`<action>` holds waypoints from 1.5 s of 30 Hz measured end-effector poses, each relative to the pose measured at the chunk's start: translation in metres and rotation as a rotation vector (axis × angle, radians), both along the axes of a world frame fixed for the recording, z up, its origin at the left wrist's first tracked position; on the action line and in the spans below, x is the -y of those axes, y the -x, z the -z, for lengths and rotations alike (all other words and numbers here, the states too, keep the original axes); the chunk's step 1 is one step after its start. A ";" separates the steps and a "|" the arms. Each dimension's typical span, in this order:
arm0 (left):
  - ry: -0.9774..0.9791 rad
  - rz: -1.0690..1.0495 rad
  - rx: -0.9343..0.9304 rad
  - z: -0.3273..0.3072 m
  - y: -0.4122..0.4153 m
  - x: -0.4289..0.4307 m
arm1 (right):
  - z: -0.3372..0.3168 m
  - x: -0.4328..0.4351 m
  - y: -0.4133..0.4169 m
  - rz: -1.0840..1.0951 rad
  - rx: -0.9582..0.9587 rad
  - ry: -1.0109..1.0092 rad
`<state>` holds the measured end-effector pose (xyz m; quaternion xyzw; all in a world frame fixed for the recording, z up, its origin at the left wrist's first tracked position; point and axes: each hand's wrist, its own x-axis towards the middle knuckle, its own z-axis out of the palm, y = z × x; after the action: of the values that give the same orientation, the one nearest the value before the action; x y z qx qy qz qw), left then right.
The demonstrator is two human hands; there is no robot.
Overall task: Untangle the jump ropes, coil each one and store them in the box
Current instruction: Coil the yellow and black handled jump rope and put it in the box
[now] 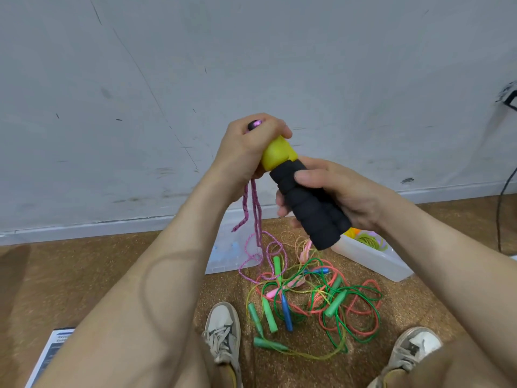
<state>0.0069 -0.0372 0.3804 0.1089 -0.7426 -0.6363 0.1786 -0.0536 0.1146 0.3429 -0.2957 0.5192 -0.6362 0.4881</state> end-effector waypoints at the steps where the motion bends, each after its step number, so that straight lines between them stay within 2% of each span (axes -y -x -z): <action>1: -0.035 -0.013 -0.049 0.000 0.000 0.002 | 0.002 -0.002 0.000 -0.070 0.075 0.014; 8: -0.055 0.041 -0.257 0.002 0.000 0.011 | 0.013 0.000 -0.019 -0.435 0.518 0.222; 13: -0.120 0.065 -0.274 0.002 0.000 0.011 | 0.005 0.003 -0.025 -0.464 0.695 0.253; 18: -0.223 0.118 -0.159 -0.001 0.003 0.010 | -0.001 0.005 -0.036 -0.308 0.605 0.274; 24: -0.346 0.105 -0.119 0.002 0.008 0.008 | 0.000 0.008 -0.043 -0.275 0.591 0.319; 27: -0.375 -0.037 0.021 0.005 0.010 0.001 | -0.007 0.010 -0.049 -0.175 0.601 0.307; 29: -0.214 -0.161 0.160 0.011 0.010 -0.004 | -0.013 0.010 -0.047 -0.015 0.533 0.237; 31: 0.145 -0.040 0.242 0.022 0.009 -0.004 | -0.016 0.009 -0.036 0.155 0.444 0.168; 33: 0.549 0.168 0.296 0.032 0.010 -0.004 | -0.014 0.008 -0.019 0.333 0.202 0.050; 35: 0.877 0.196 0.334 0.036 0.011 -0.004 | -0.009 0.004 -0.006 0.483 -0.108 -0.119; 37: 1.142 0.170 0.296 0.033 0.009 -0.008 | -0.004 0.003 0.000 0.549 -0.293 -0.236; 39: 1.296 0.155 0.274 0.031 0.008 -0.010 | 0.001 0.004 0.003 0.570 -0.388 -0.297; 41: 1.345 0.151 0.259 0.029 0.007 -0.010 | 0.007 0.003 0.009 0.601 -0.540 -0.372; 45: 1.392 0.194 0.175 0.022 0.004 -0.018 | 0.016 -0.006 0.022 0.496 -1.182 -0.794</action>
<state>0.0032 -0.0187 0.3582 -0.0466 -0.9948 -0.0156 0.0889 -0.0757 0.1208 0.3266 -0.2641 0.9363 -0.2278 0.0403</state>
